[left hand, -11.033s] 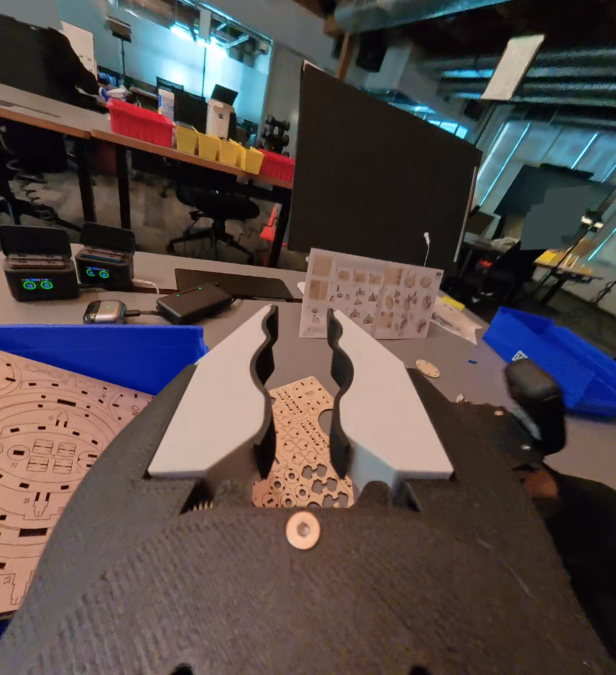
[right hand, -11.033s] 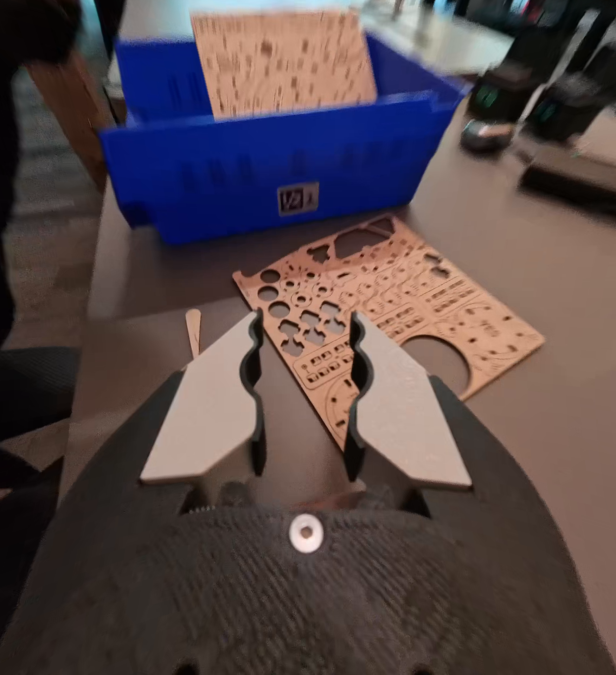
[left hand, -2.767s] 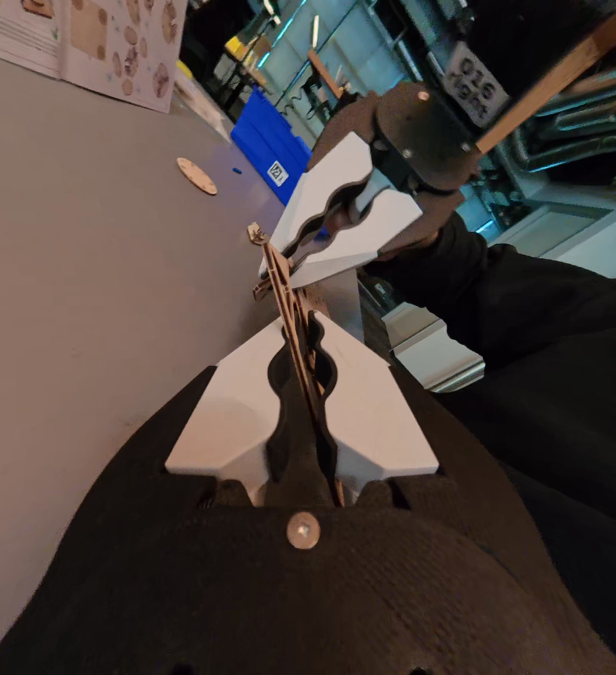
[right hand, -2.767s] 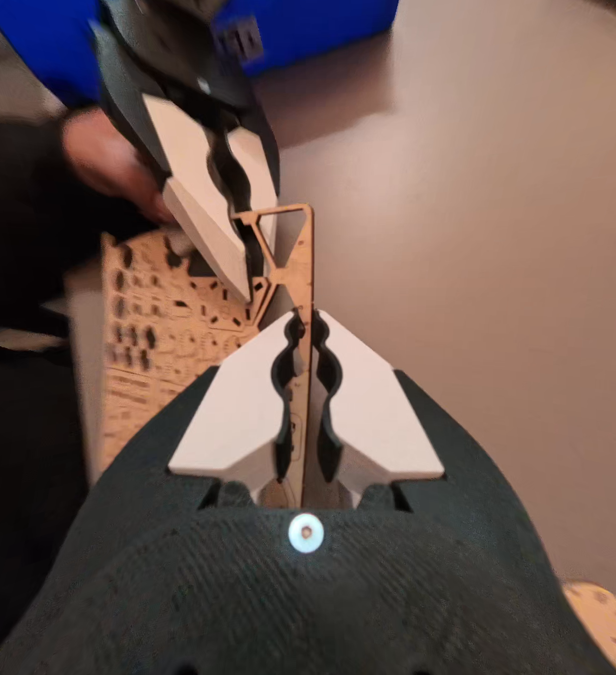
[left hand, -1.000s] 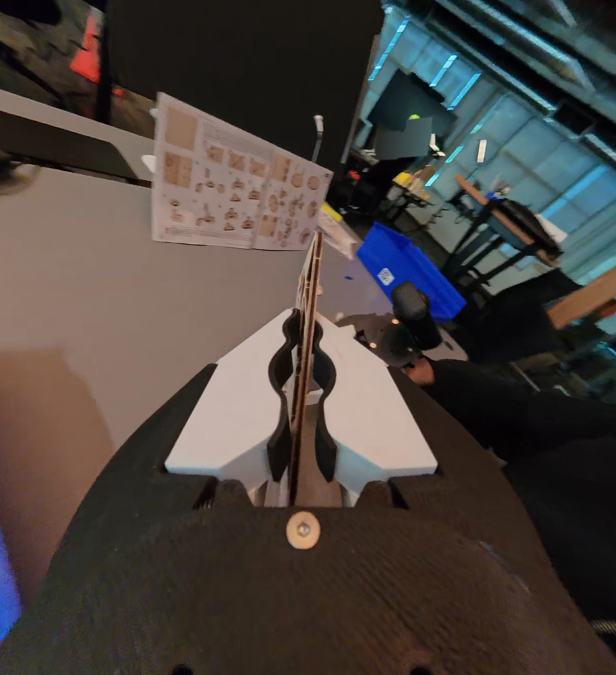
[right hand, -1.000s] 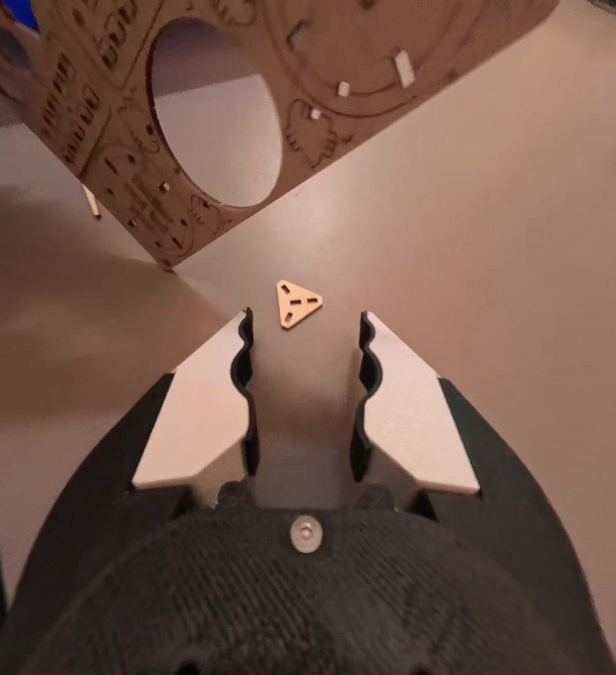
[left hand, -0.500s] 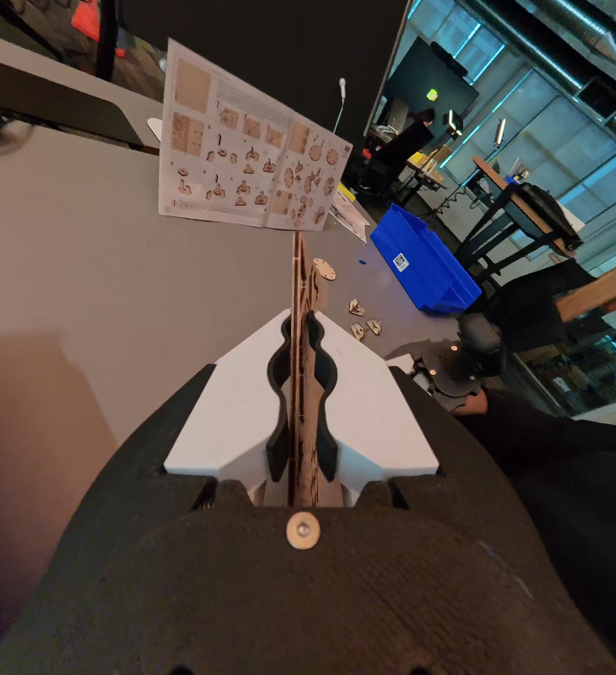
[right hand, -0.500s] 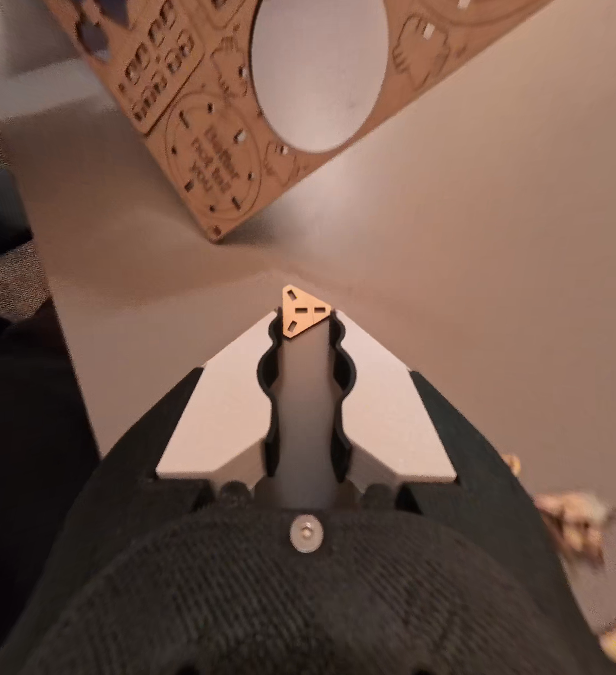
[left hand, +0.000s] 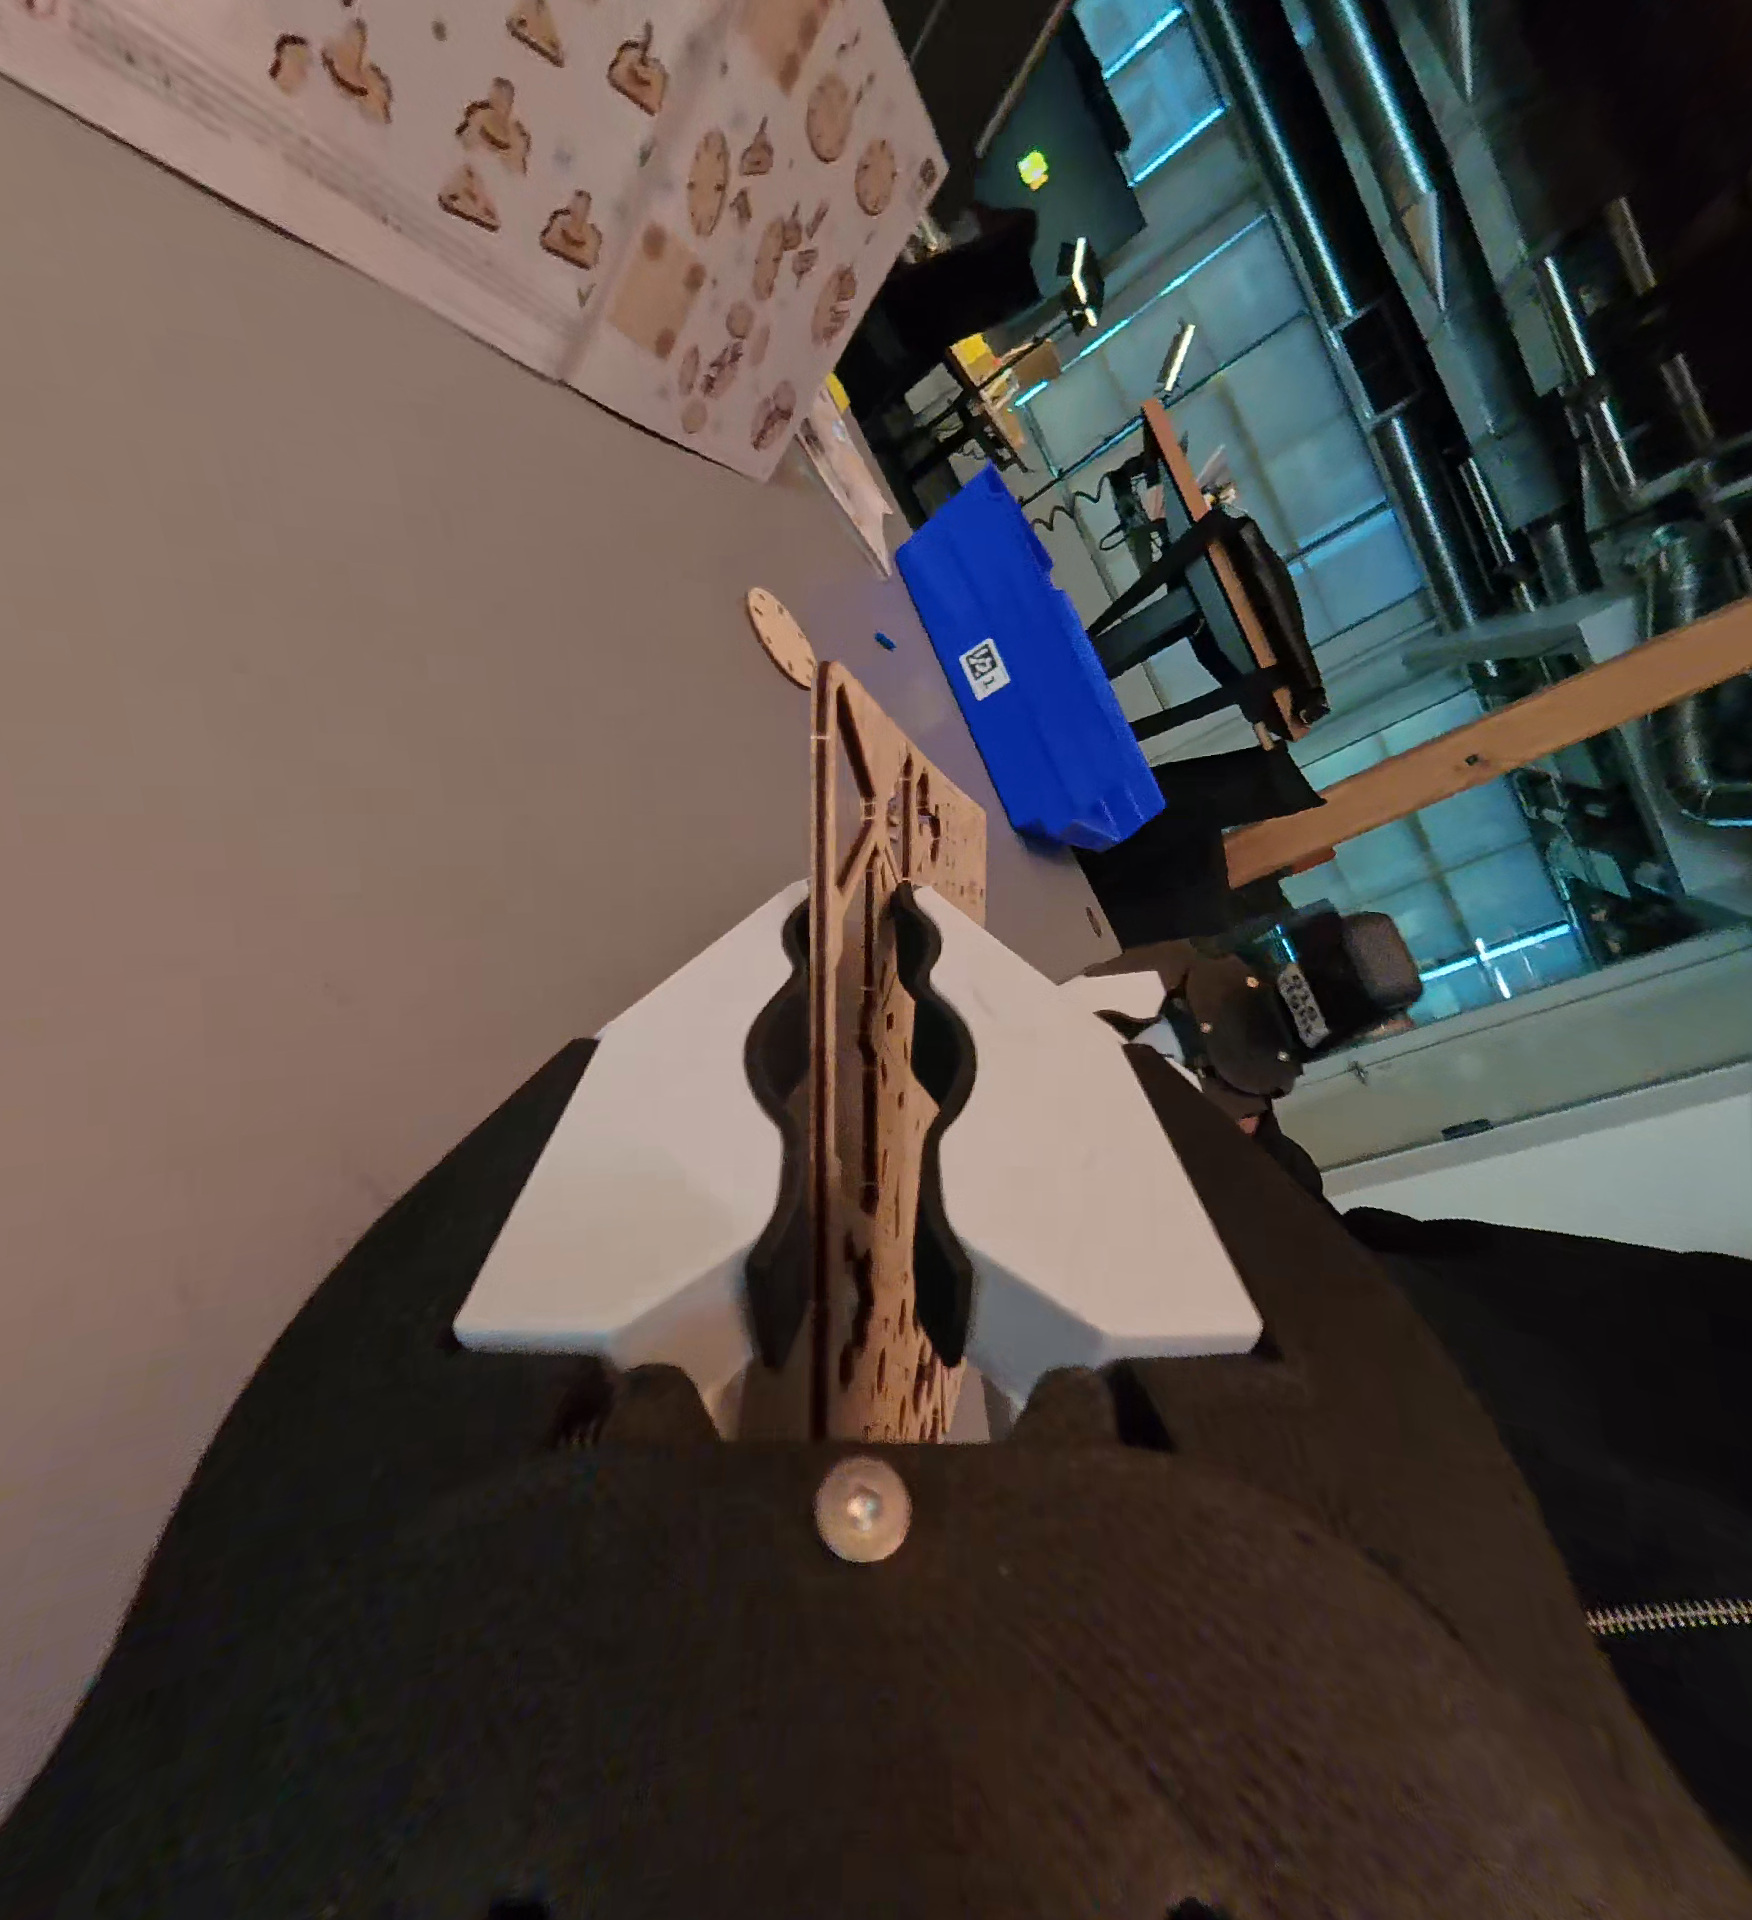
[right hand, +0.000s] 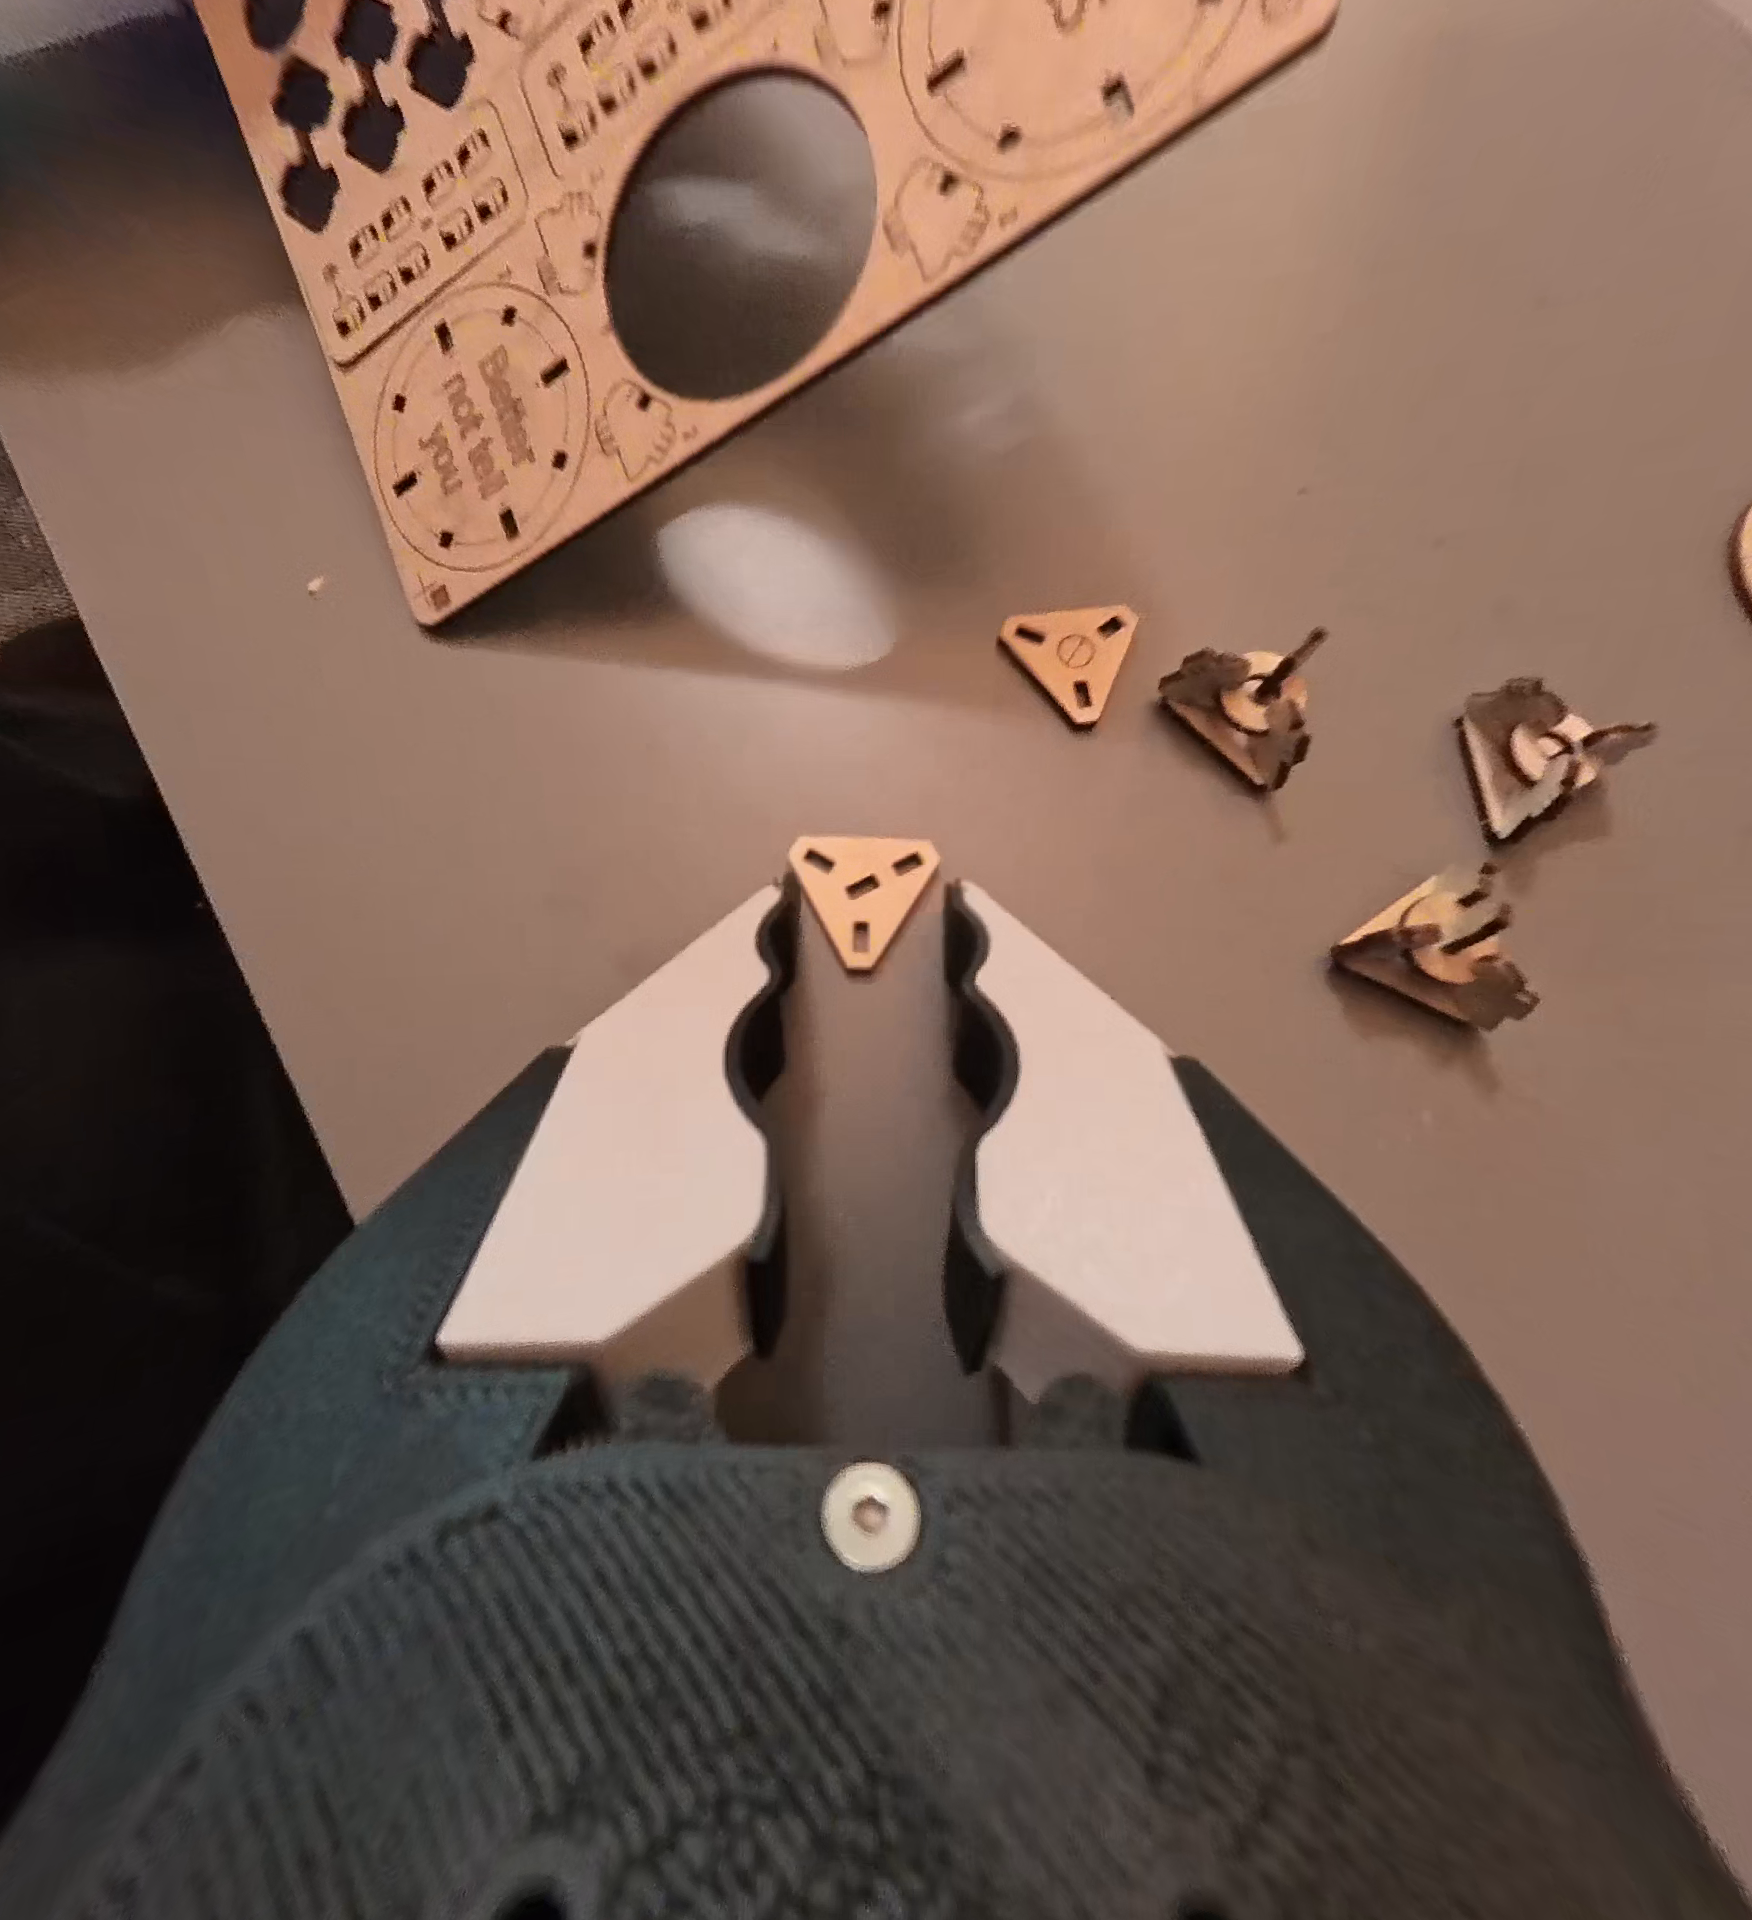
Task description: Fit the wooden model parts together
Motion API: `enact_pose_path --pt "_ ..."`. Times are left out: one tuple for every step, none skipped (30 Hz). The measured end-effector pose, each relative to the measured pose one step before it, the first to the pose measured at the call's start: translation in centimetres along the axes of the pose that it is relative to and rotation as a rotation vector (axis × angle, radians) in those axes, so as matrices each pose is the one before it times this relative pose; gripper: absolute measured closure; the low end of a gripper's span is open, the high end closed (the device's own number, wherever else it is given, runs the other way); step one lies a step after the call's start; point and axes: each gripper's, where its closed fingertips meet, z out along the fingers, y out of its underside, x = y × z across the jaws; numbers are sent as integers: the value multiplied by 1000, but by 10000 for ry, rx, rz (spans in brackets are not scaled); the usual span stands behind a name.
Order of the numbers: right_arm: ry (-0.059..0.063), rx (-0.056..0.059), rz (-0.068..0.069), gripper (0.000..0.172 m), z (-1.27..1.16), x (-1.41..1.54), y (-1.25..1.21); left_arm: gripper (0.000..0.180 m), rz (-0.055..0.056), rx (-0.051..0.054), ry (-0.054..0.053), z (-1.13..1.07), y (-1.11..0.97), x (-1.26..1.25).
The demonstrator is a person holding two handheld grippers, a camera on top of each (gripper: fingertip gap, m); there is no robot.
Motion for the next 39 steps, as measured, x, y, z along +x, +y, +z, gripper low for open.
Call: enact_pose_path --pt "-11 163 -89 143 -95 249 -438 170 -169 -12 -85 179 -130 -494" --pt "-17 183 -59 142 -72 288 -511 169 -186 -64 -60 135 -130 -486" --pt "20 179 -26 141 14 371 -552 167 -150 -22 -49 85 -223 -485" --pt "97 153 13 140 143 495 -553 164 -169 14 -83 48 -291 -534" --pt "202 104 65 140 281 611 -526 160 -157 -38 -104 52 -213 -551" --pt "256 53 122 140 418 614 -457 156 -143 -107 -164 57 -89 -606" --pt "164 29 169 140 536 351 -386 151 -137 -172 -180 69 59 -590" --pt "27 10 223 139 604 15 -277 146 -106 -213 -110 65 142 -427" --pt "-41 -34 254 139 628 -148 -100 142 -59 -131 -71 26 78 -284" --pt "-13 -98 218 137 587 -150 95 140 3 -25 -99 -32 28 -263" --pt "99 -157 140 134 485 22 270 138 68 4 -193 -89 13 -371" --pt "196 -178 54 133 372 177 343 134 112 -9 -339 -139 25 -550" --pt "217 -149 -11 132 261 197 312 130 152 -34 -494 -196 8 -751" --pt "159 -50 -13 130 113 117 96 125 226 -44 -551 -237 -26 -768" --pt "89 2 13 132 8 44 -65 127 360 -63 -621 -283 -66 -731" --pt "28 -23 37 132 76 -27 -50 126 580 -52 -586 -280 -127 -439" --pt "-50 -10 99 133 133 -123 -83 122 757 -40 -477 -231 -119 -68" --pt "-99 -2 125 137 160 -168 -114 122 588 -127 -407 -217 7 19" --pt "-20 -16 76 141 148 -40 -119 121 428 -51 -239 -195 -72 159" --pt "64 -59 -2 146 123 88 -91 119 336 26 -57 -194 -122 314" --pt "27 -109 4 147 93 38 -68 118 224 114 3 -253 -176 270" --pt "8 -144 34 148 76 18 -58 119 149 201 55 -352 -217 194" --pt "3 -161 9 148 49 -9 -26 118 55 235 60 -428 -213 41" --pt "-5 -174 -27 148 33 -52 -23 118 -35 234 -3 -487 -166 -188" --pt "-30 -171 -49 148 13 -106 -27 117 -41 225 -20 -523 -133 -309" --pt "-53 -125 -51 148 10 -171 -133 114 -14 162 -200 -566 -28 -570" --pt "-58 -22 -56 148 -32 -232 -364 116 110 162 -382 -611 -87 -694" --pt "-66 107 -91 148 -64 -286 -679 117 326 317 -153 -655 -362 -138" --pt "-89 204 -155 148 -79 -361 -988 118 237 411 -37 -694 -597 104" --pt "-113 262 -215 148 -10 -424 -1250 119 93 456 -40 -683 -778 72" --pt "-136 296 -270 148 115 -477 -1455 119 85 507 72 -598 -874 173" --pt "-146 294 -324 148 318 -489 -1567 119 69 513 124 -487 -800 177" --pt "-145 256 -383 148 575 -447 -1550 120 11 388 60 -346 -497 -11" --pt "-127 199 -427 148 865 -330 -1456 120 -31 221 17 -159 -144 -202" --pt "-102 100 -408 148 1158 -167 -1228 120 -42 -3 41 24 259 -248" --pt "-153 -35 -327 148 1383 -133 -928 120 -14 -200 -6 136 577 -340" --pt "-263 -144 -237 148 1489 -219 -713 121 43 -168 -67 170 545 -395" --pt "-308 -187 -220 148 1436 -230 -605 122 88 -21 -37 153 361 -269" --pt "-234 -156 -333 148 1251 -40 -602 124 62 67 47 112 182 -81"
